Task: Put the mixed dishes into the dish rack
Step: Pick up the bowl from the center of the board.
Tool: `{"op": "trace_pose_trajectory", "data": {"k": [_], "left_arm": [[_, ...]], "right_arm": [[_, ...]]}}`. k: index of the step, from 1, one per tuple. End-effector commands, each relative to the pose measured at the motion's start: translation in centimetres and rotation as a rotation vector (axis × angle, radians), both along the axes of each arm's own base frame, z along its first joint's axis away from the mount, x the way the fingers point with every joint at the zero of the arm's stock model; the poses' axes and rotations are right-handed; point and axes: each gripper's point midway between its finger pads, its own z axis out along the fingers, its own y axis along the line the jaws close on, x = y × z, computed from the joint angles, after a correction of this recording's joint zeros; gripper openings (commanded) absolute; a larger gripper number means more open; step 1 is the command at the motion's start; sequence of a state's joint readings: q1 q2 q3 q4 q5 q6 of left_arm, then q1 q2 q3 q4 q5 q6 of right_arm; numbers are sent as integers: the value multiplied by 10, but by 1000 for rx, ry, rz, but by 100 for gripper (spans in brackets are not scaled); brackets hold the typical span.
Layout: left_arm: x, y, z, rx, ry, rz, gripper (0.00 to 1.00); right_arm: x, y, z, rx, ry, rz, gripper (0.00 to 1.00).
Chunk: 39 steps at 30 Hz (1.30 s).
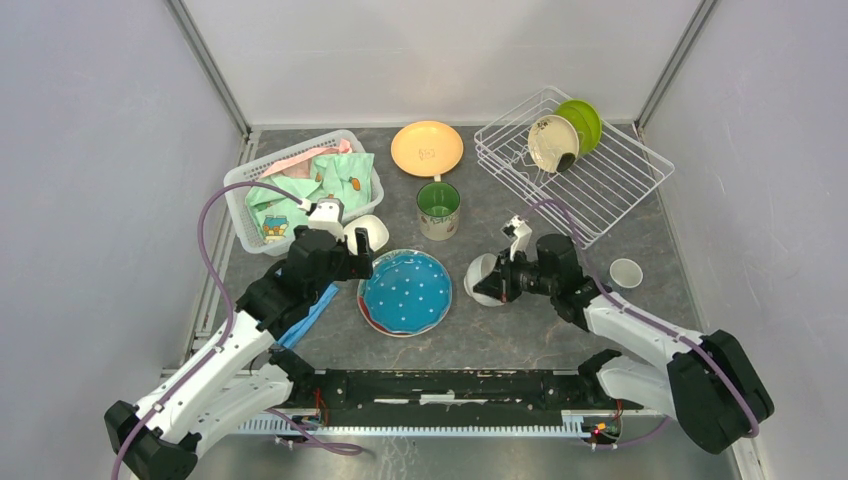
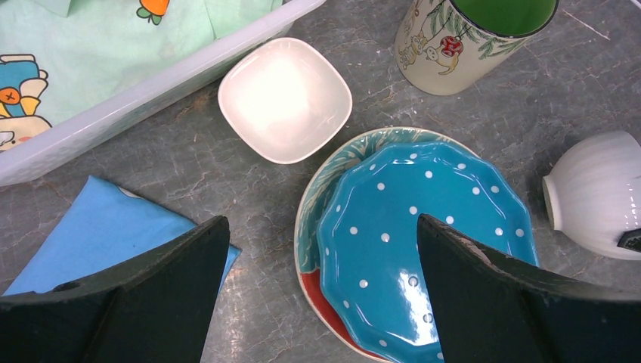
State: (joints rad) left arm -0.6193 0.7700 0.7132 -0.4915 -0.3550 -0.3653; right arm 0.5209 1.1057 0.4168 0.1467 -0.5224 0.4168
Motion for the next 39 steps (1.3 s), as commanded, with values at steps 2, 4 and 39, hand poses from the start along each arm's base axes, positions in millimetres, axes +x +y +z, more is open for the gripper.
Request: {"op": "trace_pose_trajectory", "data": {"k": [2, 4, 39], "left_arm": [[3, -4, 6, 31, -32, -49, 100], [3, -4, 7, 31, -34, -47, 100], [4, -4, 12, 29, -47, -51, 98]], "right_arm": [[3, 14, 48, 222, -125, 76, 0], [0, 15, 52, 254, -123, 95, 0], [-29, -2, 52, 471, 24, 219, 0]]}}
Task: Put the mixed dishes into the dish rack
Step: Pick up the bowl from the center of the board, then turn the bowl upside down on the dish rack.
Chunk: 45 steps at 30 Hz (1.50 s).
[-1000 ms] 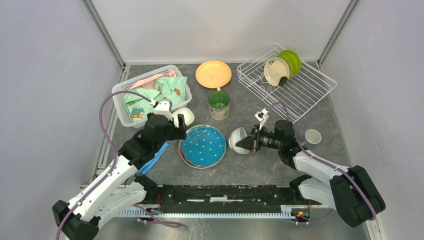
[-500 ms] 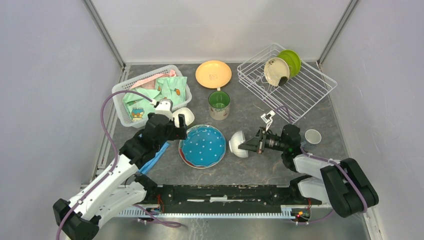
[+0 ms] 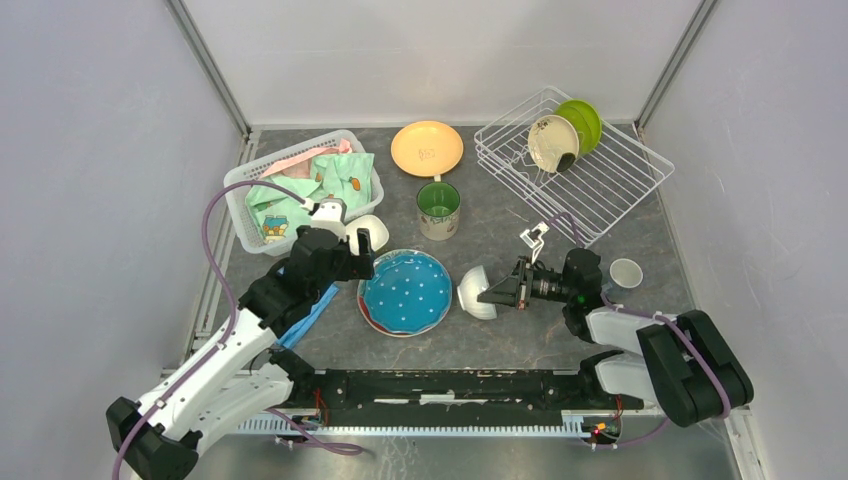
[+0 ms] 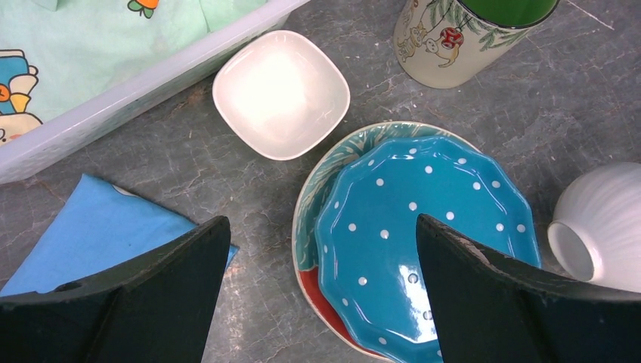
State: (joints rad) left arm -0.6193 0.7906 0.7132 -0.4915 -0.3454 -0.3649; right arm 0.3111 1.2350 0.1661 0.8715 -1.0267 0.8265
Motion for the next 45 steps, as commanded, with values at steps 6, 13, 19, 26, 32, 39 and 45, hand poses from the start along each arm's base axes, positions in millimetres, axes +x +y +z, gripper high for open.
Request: {"op": "trace_pose_trajectory", "data": {"k": [6, 13, 19, 26, 32, 39, 45], "left_arm": [[4, -4, 28, 0, -103, -60, 98], [4, -14, 59, -94, -191, -92, 99], [6, -10, 64, -64, -211, -85, 99], [-1, -7, 44, -48, -179, -99, 100], [-4, -12, 44, -61, -176, -125, 100], [-5, -14, 44, -64, -171, -144, 100], [-4, -12, 45, -57, -179, -133, 100]], "right_arm": [[0, 4, 30, 85, -111, 61, 0], [29, 9, 90, 138, -243, 7, 0], [86, 1, 167, 164, -393, -78, 0], [172, -53, 221, 179, -445, -240, 0], [233, -130, 202, 166, -388, -440, 0], [271, -191, 160, 162, -291, -579, 1], [284, -202, 124, 147, -205, -593, 0]]}}
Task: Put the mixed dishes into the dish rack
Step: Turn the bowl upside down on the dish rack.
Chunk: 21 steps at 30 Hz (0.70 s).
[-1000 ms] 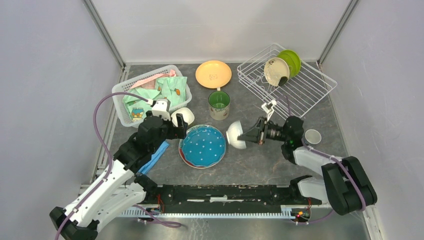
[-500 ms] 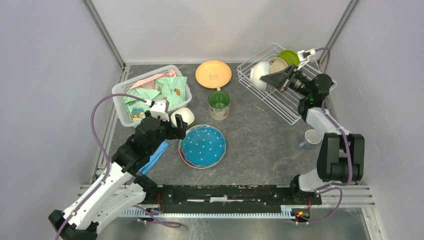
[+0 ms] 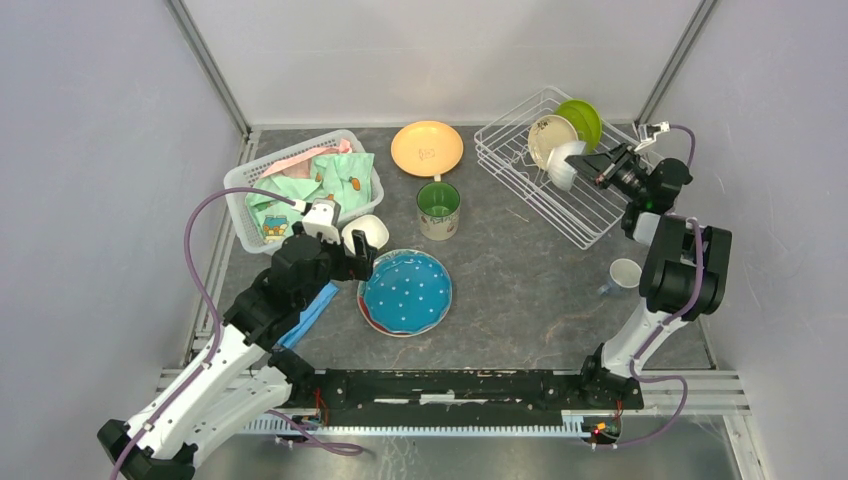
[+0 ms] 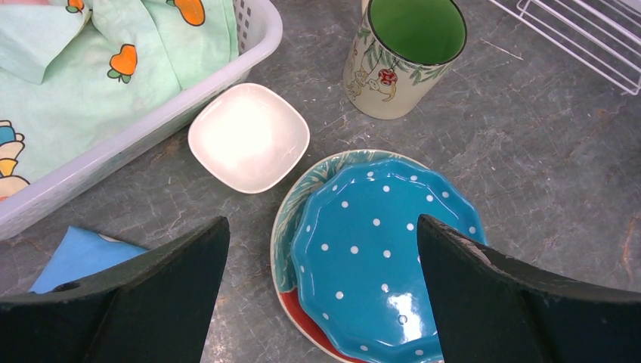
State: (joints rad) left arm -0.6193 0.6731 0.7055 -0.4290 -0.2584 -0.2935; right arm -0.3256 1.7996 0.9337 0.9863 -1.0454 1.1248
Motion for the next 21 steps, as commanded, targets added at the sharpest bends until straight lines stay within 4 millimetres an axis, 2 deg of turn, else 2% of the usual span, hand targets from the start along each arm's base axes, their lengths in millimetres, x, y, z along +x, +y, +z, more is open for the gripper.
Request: {"op": "trace_pose_trajectory", "data": {"k": [1, 9, 18, 21], "left_arm": [[2, -1, 9, 15, -48, -21, 100], [2, -2, 8, 16, -44, -24, 100], [2, -2, 7, 18, -40, -25, 100], [3, -2, 7, 17, -42, -22, 100]], "right_arm": [[11, -2, 19, -54, -115, 14, 0], [8, 1, -21, -45, -26, 21, 0], [-3, 15, -31, 17, -16, 69, 1], [-4, 14, -42, 0, 12, 64, 8]]}}
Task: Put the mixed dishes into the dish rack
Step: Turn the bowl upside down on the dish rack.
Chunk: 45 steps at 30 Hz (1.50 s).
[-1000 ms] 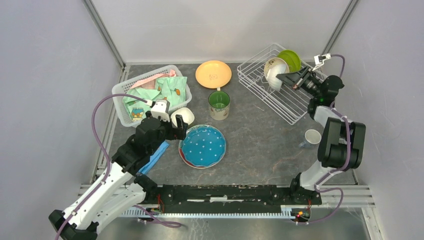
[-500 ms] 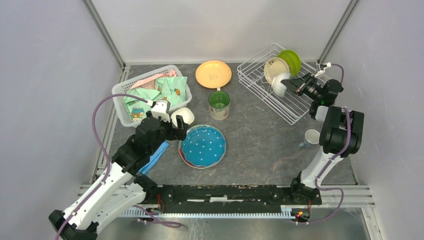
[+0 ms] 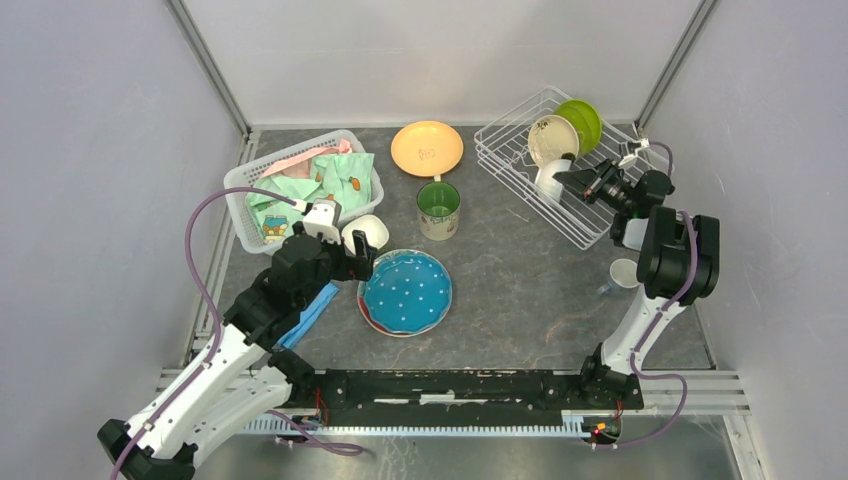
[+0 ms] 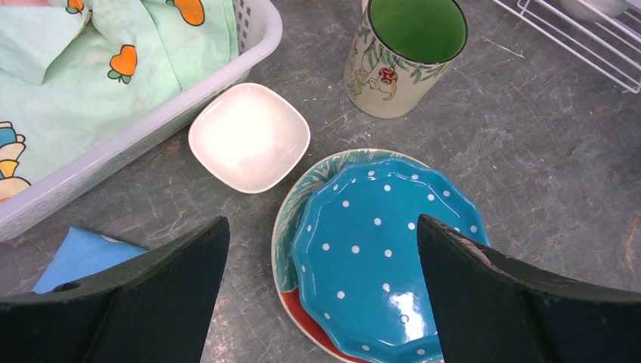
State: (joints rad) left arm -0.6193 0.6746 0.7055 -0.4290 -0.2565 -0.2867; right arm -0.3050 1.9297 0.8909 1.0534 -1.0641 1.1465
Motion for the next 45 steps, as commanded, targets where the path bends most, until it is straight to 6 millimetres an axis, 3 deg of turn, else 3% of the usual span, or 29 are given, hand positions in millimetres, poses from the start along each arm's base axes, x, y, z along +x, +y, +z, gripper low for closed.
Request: {"op": "trace_pose_trajectory", "data": {"k": [1, 9, 16, 25, 31, 34, 38, 45], "left_arm": [[3, -2, 8, 11, -40, -19, 100], [3, -2, 7, 12, -36, -22, 100], [3, -2, 8, 11, -40, -18, 100], [3, -2, 8, 12, -39, -18, 100], [3, -2, 8, 10, -41, -18, 100], [3, -2, 8, 11, -41, -19, 100], [3, -2, 8, 9, -43, -18, 100], [2, -2, 9, 8, -43, -20, 100]], "right_arm": [[-4, 3, 7, -54, -75, 22, 9], [-2, -8, -42, -194, 64, -4, 14], [10, -22, -47, -320, 95, -31, 17], [26, -47, -35, -514, 115, -82, 20], [29, -57, -34, -671, 146, -88, 1], [28, -42, -23, -653, 105, -44, 1], [21, -12, -6, -487, 19, 47, 0], [7, 8, -4, -310, -31, 89, 0]]}}
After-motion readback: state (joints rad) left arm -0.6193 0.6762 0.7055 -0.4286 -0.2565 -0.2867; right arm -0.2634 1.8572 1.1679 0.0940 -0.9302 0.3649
